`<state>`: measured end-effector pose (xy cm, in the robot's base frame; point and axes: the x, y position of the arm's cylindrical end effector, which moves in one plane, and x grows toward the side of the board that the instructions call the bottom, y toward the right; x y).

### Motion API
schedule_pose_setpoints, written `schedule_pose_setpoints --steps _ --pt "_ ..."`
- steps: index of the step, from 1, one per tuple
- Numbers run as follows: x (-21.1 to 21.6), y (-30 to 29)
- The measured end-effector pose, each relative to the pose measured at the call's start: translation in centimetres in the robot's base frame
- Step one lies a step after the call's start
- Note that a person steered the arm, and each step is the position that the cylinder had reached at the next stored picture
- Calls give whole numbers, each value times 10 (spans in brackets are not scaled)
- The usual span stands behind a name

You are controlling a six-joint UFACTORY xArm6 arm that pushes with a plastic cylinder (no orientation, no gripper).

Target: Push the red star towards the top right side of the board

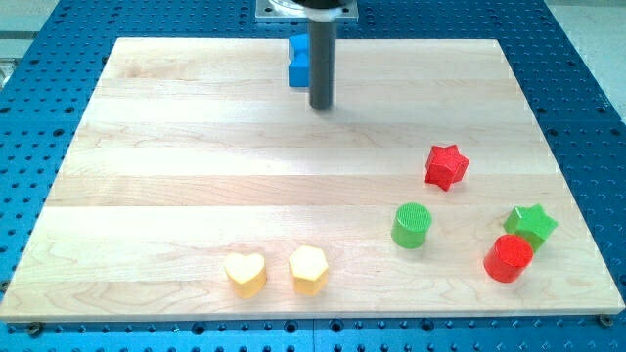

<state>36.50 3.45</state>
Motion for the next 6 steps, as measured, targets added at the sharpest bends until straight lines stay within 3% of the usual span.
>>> schedule_pose_setpoints --steps 1,2,3,4,6 --pt "80 15" --pt "127 36" --pt "120 114" --pt "81 157" --pt "3 193"
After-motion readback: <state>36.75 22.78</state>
